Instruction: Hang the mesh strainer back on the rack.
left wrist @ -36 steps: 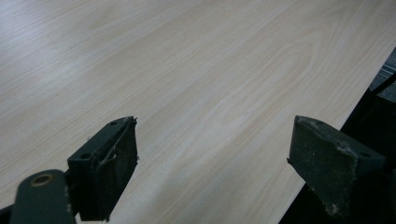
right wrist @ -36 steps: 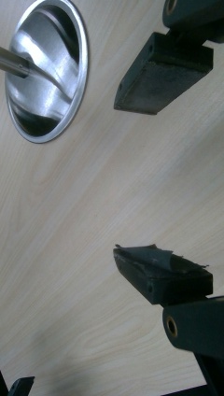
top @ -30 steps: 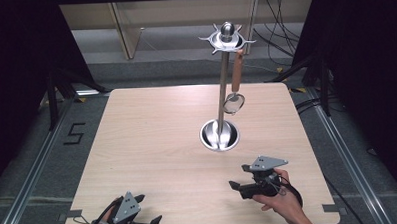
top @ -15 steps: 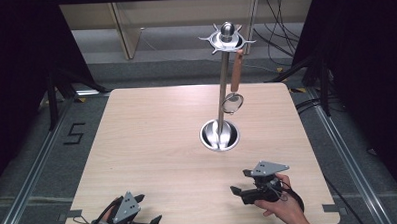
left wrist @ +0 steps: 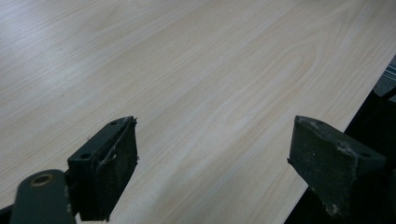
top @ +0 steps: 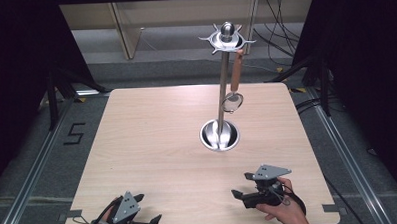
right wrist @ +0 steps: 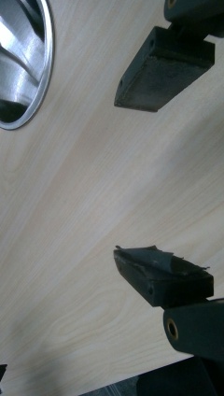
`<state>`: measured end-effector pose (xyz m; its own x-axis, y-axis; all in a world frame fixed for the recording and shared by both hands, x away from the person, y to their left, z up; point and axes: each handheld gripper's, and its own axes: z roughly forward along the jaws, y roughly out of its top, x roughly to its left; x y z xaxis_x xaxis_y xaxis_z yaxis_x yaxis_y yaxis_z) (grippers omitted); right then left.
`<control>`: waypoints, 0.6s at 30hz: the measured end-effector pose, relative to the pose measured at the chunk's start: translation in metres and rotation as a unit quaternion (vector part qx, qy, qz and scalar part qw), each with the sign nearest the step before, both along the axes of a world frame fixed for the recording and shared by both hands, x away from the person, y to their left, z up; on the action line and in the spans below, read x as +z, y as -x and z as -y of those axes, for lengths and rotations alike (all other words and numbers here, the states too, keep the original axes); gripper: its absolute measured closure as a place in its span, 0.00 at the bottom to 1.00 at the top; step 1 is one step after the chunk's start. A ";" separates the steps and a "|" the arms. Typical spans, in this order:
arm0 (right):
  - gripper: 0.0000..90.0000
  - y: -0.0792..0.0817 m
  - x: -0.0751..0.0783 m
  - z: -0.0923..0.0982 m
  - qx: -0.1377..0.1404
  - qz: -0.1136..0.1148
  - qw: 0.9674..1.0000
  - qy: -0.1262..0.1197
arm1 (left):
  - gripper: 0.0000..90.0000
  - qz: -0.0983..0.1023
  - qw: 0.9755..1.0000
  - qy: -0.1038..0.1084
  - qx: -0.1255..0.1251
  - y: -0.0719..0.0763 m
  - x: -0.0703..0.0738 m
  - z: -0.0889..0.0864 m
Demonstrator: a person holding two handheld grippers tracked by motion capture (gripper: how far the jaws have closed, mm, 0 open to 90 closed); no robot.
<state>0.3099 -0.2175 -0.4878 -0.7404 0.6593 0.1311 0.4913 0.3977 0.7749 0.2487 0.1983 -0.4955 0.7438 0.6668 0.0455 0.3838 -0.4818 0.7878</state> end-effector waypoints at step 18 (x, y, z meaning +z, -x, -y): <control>0.26 0.008 -0.002 0.006 0.001 -0.003 1.000 0.002 | 0.16 -0.008 1.000 0.003 0.010 0.001 0.001 0.000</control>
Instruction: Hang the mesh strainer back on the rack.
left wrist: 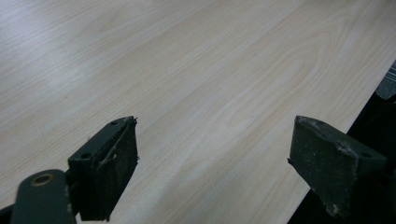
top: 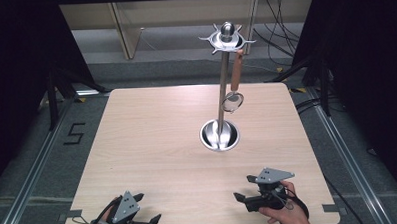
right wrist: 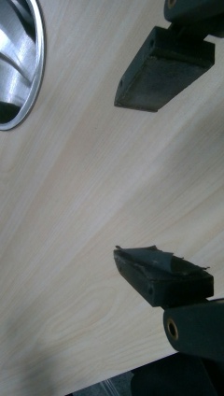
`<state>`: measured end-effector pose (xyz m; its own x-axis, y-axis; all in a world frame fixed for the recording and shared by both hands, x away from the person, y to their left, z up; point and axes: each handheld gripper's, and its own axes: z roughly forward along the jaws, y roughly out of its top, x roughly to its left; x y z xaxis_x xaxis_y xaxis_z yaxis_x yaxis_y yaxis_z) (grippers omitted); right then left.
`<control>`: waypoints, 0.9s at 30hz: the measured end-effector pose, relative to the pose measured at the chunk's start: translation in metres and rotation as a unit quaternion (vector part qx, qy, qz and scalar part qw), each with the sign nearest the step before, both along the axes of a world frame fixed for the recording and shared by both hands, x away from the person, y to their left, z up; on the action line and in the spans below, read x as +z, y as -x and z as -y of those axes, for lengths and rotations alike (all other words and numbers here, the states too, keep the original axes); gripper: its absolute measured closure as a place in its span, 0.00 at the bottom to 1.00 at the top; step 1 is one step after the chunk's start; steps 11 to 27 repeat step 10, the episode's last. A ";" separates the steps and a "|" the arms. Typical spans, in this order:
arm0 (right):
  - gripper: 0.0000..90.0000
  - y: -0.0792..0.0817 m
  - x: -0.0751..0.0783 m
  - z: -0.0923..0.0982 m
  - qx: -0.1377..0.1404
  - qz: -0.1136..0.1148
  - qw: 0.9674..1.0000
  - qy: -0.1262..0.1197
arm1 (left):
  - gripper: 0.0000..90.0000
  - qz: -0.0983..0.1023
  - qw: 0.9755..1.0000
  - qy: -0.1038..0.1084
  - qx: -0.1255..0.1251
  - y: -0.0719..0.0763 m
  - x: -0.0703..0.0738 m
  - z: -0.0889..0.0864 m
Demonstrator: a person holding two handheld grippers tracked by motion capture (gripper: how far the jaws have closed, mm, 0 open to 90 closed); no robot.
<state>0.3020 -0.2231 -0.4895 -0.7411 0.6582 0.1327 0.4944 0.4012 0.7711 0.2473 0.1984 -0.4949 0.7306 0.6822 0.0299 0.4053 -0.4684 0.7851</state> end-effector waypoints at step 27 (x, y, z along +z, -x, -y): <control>0.26 -0.001 0.000 0.001 -0.001 0.004 1.000 0.000 | 0.16 0.001 1.000 0.000 0.000 0.000 0.000 0.000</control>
